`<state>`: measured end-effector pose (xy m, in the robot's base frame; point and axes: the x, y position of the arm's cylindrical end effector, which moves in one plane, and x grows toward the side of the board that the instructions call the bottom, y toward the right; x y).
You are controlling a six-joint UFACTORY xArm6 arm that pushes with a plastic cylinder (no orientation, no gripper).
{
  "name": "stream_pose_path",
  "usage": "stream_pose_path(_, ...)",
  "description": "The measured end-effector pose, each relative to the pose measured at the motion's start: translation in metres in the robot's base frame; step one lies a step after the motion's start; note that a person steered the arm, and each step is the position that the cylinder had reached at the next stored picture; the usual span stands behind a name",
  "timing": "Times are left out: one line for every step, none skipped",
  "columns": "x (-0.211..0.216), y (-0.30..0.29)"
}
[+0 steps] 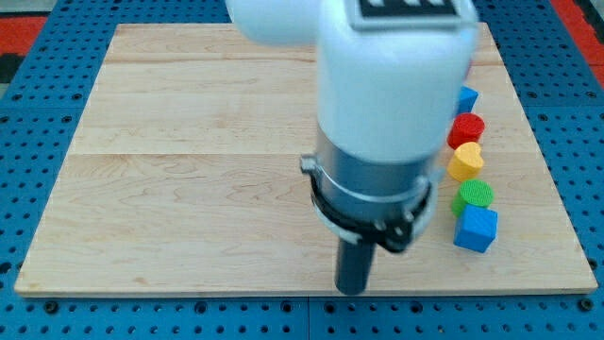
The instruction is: Point your arm closer to the blue cube
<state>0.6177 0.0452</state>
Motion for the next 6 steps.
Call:
stream_pose_path(0.001, 0.003)
stream_pose_path(0.001, 0.015)
stream_pose_path(0.001, 0.029)
stream_pose_path(0.001, 0.035)
stream_pose_path(0.001, 0.041)
stream_pose_path(0.001, 0.046)
